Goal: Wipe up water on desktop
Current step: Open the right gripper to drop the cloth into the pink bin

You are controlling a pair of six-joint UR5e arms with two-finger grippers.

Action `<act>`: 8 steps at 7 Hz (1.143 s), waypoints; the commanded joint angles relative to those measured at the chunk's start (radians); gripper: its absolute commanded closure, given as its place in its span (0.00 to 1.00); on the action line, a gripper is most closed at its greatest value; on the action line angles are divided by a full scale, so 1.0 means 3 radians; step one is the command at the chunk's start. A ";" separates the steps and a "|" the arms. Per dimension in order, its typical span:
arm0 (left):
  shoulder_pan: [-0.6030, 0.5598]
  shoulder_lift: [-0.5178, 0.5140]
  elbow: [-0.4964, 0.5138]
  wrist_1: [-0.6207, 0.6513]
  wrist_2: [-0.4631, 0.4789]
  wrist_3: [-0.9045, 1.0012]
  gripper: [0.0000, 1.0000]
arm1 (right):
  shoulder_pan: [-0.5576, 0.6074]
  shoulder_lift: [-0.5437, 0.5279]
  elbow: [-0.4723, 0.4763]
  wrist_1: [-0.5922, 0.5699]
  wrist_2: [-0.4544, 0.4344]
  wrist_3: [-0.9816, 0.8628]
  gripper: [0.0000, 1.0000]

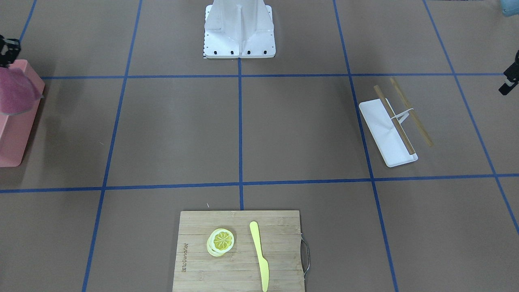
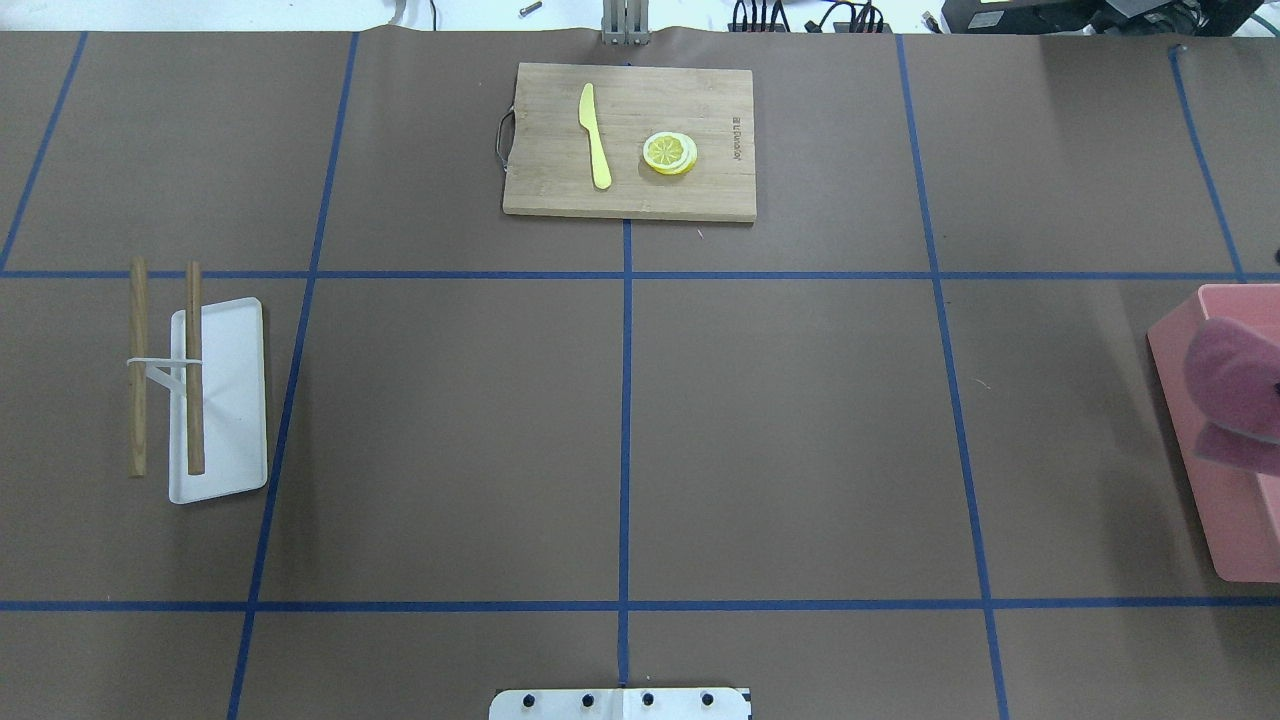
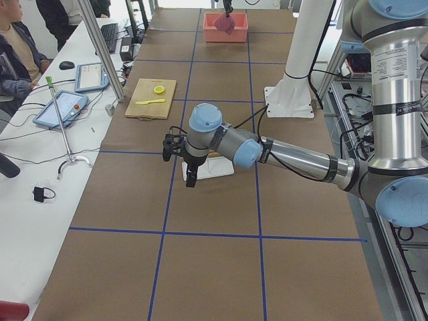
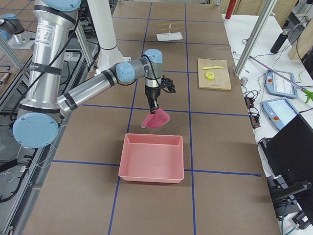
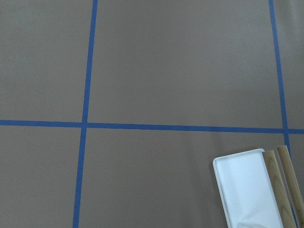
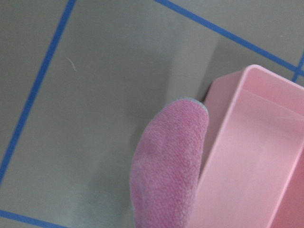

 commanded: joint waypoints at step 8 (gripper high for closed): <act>-0.0022 0.0131 0.0137 -0.0022 0.0051 0.0481 0.02 | 0.1297 0.0011 -0.0827 -0.0288 0.0681 -0.1601 0.00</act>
